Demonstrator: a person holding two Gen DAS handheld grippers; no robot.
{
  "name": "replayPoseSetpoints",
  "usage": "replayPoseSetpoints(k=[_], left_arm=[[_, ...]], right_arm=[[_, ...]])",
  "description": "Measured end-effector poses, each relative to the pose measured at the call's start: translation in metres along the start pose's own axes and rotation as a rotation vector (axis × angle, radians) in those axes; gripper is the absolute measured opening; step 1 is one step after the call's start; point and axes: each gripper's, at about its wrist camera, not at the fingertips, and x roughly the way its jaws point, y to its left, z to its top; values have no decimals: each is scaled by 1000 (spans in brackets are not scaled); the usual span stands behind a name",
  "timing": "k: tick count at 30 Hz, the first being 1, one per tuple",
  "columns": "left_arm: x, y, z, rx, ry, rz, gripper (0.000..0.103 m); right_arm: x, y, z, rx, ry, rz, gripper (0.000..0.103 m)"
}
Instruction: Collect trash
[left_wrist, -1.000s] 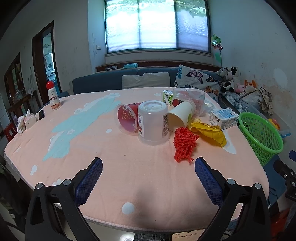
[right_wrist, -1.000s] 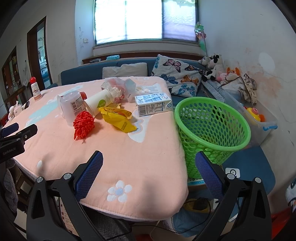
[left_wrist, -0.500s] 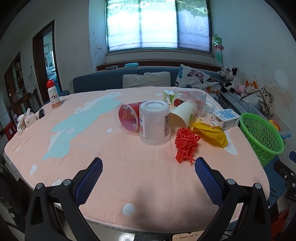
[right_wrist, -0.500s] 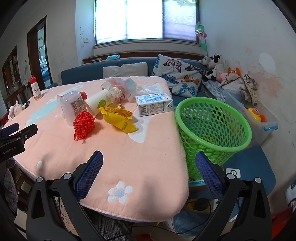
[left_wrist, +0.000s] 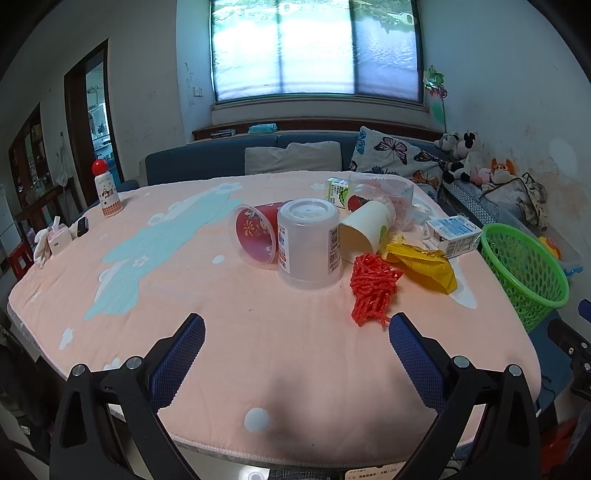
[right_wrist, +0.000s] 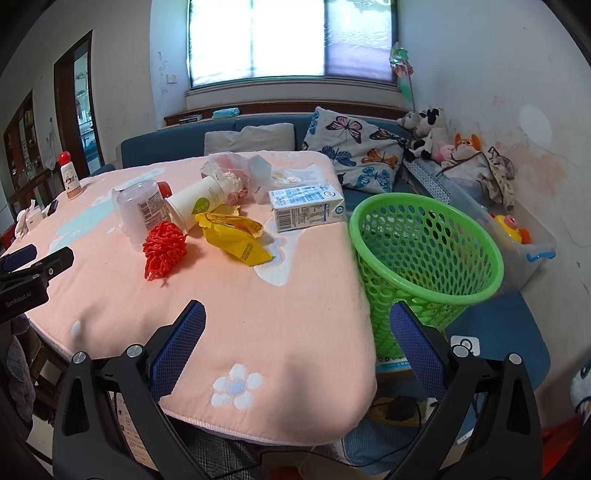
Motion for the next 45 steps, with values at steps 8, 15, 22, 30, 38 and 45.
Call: replayPoseSetpoints(k=[8, 15, 22, 30, 38, 45], left_arm=[[1, -2, 0, 0, 5, 0, 97], [3, -5, 0, 5, 11, -8, 97], [4, -7, 0, 7, 15, -9, 97], [8, -9, 1, 11, 23, -13, 97], [13, -10, 3, 15, 29, -19, 97], [21, -10, 7, 20, 38, -18, 97]], right_arm=[[0, 0, 0, 1, 0, 1, 99], [1, 0, 0, 0, 0, 0, 99], [1, -3, 0, 1, 0, -2, 99], [2, -5, -1, 3, 3, -1, 99], [10, -6, 0, -9, 11, 1, 99], [18, 0, 8, -29, 22, 12, 98]])
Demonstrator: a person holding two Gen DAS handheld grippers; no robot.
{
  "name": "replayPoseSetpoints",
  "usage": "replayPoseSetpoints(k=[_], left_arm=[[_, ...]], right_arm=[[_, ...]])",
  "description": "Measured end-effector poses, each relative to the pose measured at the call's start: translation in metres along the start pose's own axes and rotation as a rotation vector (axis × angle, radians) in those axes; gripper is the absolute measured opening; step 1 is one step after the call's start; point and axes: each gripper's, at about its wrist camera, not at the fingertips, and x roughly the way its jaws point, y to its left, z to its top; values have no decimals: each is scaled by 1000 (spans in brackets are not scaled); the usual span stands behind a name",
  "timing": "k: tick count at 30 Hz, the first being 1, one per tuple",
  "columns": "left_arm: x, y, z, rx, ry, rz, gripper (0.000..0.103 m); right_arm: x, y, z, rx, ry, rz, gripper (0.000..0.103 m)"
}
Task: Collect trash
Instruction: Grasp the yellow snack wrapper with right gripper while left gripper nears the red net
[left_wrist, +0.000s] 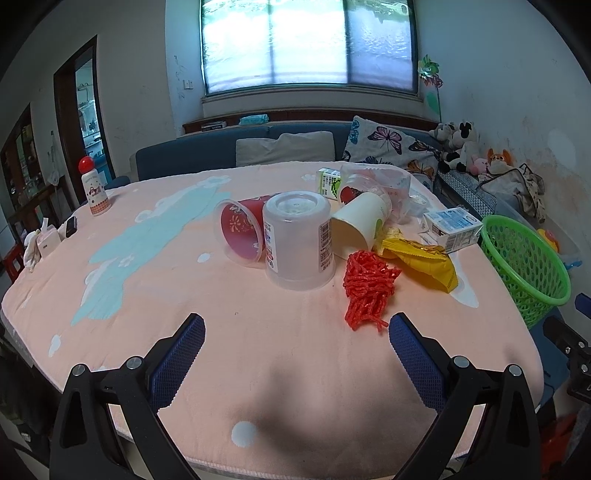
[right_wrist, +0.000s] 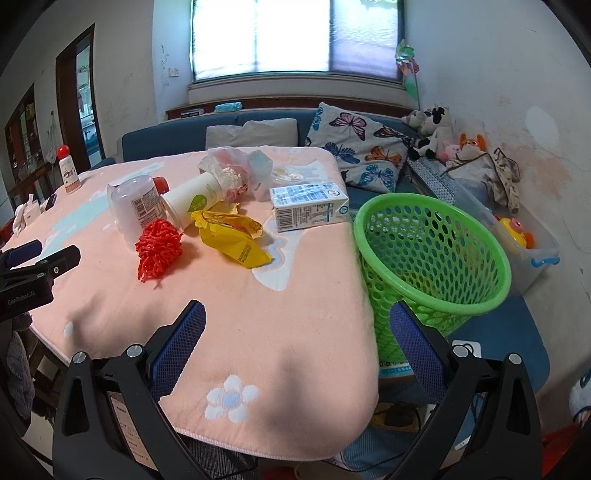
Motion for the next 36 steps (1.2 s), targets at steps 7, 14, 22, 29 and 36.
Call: replayPoseSetpoints(k=[7, 14, 22, 29, 36], left_arm=[[12, 5, 8, -4, 15, 1, 97], [26, 15, 23, -4, 25, 5, 97], [41, 26, 41, -4, 38, 4, 97], [55, 31, 44, -17, 70, -12, 97], [61, 29, 41, -11, 87, -30, 97]], right_arm=[[12, 6, 10, -18, 11, 18, 98], [30, 11, 26, -59, 21, 65, 98], [59, 22, 47, -104, 43, 127, 96], [88, 42, 57, -167, 70, 189, 90], [120, 59, 62, -237, 105, 206, 80]])
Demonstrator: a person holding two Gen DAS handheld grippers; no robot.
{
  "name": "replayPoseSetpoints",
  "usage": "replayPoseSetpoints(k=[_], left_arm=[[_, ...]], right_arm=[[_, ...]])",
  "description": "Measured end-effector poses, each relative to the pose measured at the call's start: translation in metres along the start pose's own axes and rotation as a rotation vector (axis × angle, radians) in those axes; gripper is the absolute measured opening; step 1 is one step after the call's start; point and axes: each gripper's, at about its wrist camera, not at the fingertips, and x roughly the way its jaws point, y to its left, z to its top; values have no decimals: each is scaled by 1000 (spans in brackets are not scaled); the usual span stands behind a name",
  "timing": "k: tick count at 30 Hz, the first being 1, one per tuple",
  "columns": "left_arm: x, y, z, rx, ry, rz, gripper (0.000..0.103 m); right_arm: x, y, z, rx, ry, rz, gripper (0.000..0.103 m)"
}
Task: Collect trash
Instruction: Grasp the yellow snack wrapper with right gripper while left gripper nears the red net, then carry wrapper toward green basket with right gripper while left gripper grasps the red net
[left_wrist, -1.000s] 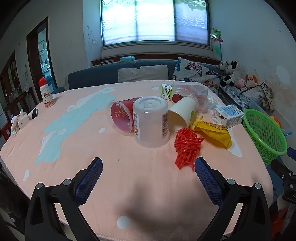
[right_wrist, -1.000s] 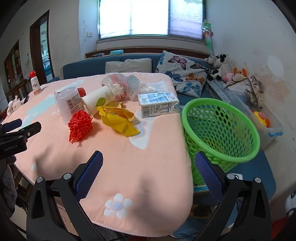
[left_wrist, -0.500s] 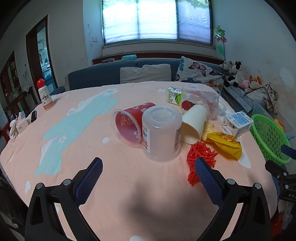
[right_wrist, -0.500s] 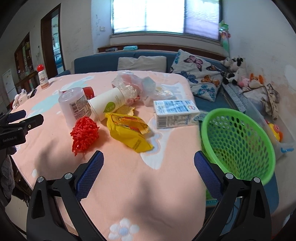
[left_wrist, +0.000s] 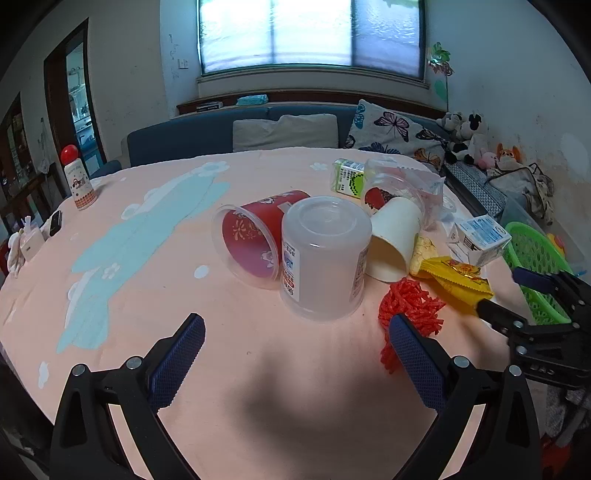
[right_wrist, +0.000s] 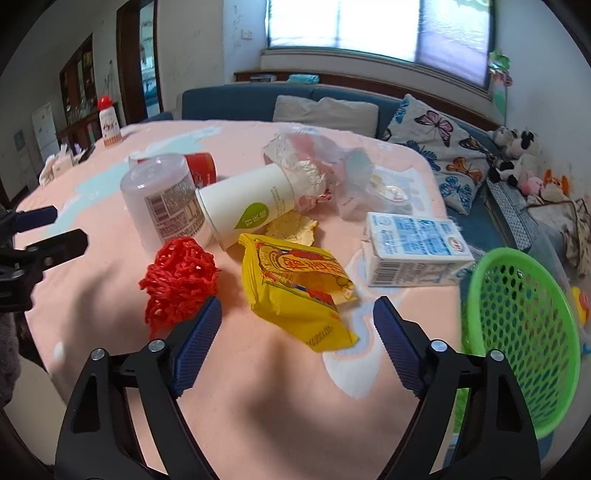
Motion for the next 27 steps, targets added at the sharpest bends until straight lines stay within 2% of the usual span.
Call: replayPoseSetpoints(k=[5, 8, 15, 20, 21, 23, 27], left_arm=[[3, -1, -1, 7, 9, -24, 97], [5, -3, -2, 5, 20, -50, 97], [10, -20, -6, 46, 31, -121, 96], [19, -33, -7, 63, 45, -186, 95], [21, -34, -8, 67, 48, -192, 93], [28, -43, -8, 89, 63, -212, 83], [42, -57, -9, 117, 90, -220, 75]], right_arm=[[20, -3, 4, -14, 29, -5, 72], [26, -4, 5, -18, 41, 8, 64], [18, -7, 4, 2, 19, 46, 40], [3, -13, 1, 35, -7, 70, 32], [-1, -14, 1, 42, -13, 72, 30], [-10, -17, -1, 58, -24, 85, 28], [-30, -21, -4, 79, -52, 99, 25]])
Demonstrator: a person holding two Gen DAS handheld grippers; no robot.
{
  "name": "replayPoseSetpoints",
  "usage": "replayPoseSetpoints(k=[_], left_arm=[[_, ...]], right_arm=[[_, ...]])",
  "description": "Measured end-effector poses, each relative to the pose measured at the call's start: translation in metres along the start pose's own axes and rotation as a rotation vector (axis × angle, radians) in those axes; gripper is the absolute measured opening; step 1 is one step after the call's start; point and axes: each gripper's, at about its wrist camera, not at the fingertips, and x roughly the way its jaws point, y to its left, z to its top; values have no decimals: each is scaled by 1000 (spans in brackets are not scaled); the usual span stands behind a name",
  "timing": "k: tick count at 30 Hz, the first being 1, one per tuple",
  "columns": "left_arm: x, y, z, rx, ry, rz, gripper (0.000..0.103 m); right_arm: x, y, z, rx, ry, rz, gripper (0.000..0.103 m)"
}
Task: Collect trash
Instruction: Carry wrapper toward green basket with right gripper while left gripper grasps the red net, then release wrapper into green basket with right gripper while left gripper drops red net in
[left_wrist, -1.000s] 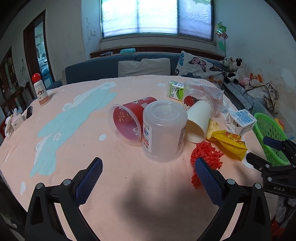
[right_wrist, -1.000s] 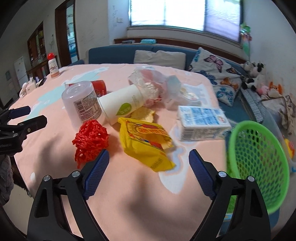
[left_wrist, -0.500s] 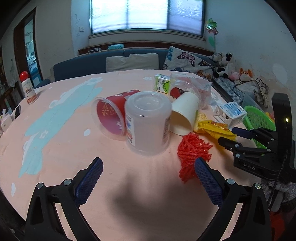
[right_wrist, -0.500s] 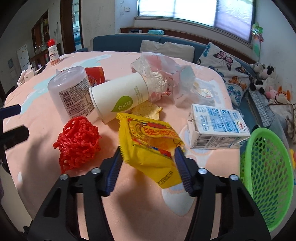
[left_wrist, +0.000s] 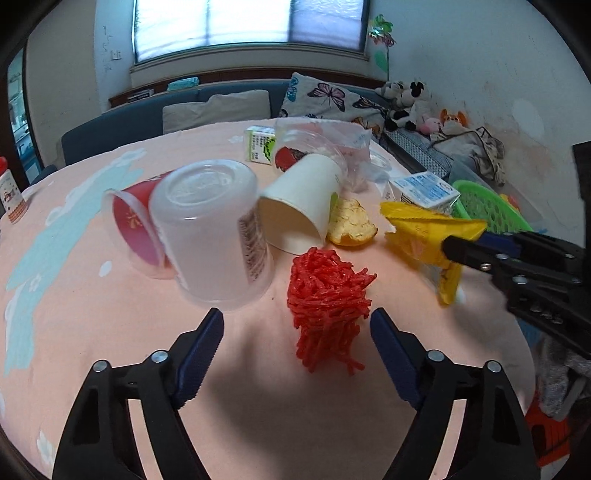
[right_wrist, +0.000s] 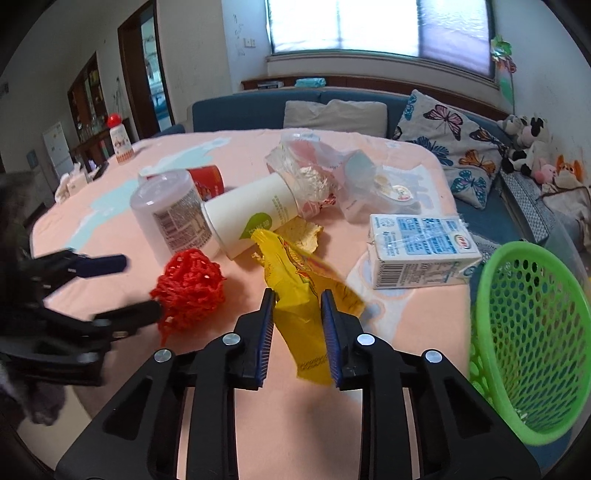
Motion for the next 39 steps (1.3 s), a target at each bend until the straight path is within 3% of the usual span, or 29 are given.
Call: replayPoseSetpoints(k=[8, 11, 20, 29, 39], left_arm=[[23, -13, 7, 44, 32, -1, 60], [25, -17, 8, 56, 35, -14, 50], [24, -25, 6, 75, 33, -11, 33], [7, -27, 6, 79, 13, -28, 28], [-15, -58, 21, 114, -20, -129, 27]], right_arm=[[-41, -19, -5, 46, -56, -27, 24], [-53, -33, -7, 64, -77, -62, 24], [-70, -96, -15, 156, -105, -193, 24], [-72, -152, -33, 252, -85, -292, 24], [-70, -187, -51, 308, -54, -353, 24]])
